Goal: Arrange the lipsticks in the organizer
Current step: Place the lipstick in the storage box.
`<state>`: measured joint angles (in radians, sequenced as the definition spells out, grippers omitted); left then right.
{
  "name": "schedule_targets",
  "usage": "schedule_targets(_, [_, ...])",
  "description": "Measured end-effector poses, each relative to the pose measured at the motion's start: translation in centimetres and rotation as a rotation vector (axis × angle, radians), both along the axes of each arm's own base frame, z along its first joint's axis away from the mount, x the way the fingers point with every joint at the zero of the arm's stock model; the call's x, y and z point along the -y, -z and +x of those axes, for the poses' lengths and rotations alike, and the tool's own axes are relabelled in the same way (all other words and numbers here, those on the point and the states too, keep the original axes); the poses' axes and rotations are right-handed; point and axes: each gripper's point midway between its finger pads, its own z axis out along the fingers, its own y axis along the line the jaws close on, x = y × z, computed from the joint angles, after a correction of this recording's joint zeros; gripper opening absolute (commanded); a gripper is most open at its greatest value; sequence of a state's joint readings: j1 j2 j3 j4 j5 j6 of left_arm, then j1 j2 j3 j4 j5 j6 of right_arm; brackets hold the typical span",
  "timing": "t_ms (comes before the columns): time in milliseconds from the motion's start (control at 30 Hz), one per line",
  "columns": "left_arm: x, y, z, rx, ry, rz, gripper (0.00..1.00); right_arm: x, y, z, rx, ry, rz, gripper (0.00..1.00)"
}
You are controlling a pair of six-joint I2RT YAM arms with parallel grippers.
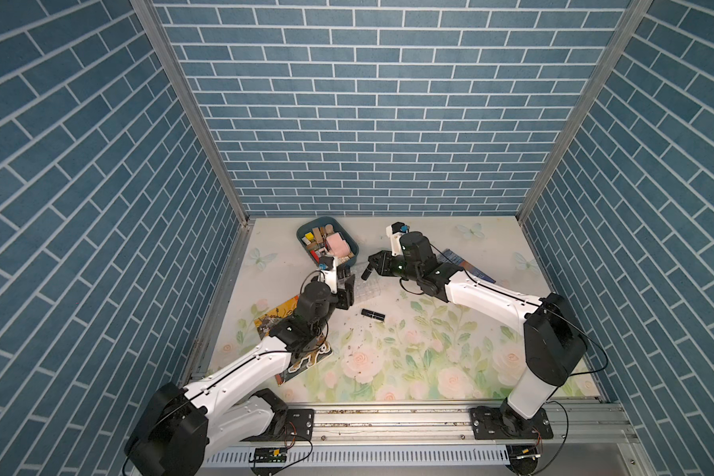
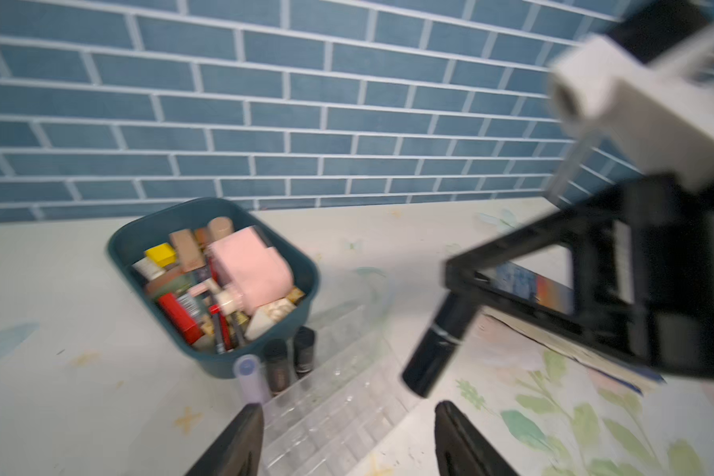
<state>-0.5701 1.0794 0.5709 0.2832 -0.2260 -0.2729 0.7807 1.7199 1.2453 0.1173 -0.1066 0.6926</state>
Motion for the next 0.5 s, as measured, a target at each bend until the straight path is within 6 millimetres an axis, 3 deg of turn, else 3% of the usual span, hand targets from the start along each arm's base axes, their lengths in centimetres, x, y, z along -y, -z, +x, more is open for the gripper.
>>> schedule_targets(100, [-4.7, 2.1, 1.6, -0.105, -0.149, -0.055, 0.69, 0.7, 0.3, 1.2, 0.108, 0.085, -0.052, 0.11])
schedule_targets(167, [-5.9, 4.3, 1.7, -0.175, -0.181, -0.099, 0.71, 0.2, -0.2, 1.6, 0.177, 0.108, -0.064, 0.11])
schedule_targets(333, [-4.7, 8.4, 0.5, -0.302, -0.121, -0.229, 0.77, -1.3, -0.4, 2.0, 0.3, 0.133, -0.088, 0.12])
schedule_targets(500, [-4.8, 10.3, 0.6, -0.365, -0.114, -0.343, 0.73, -2.7, 2.3, 2.6, 0.319, 0.118, -0.143, 0.11])
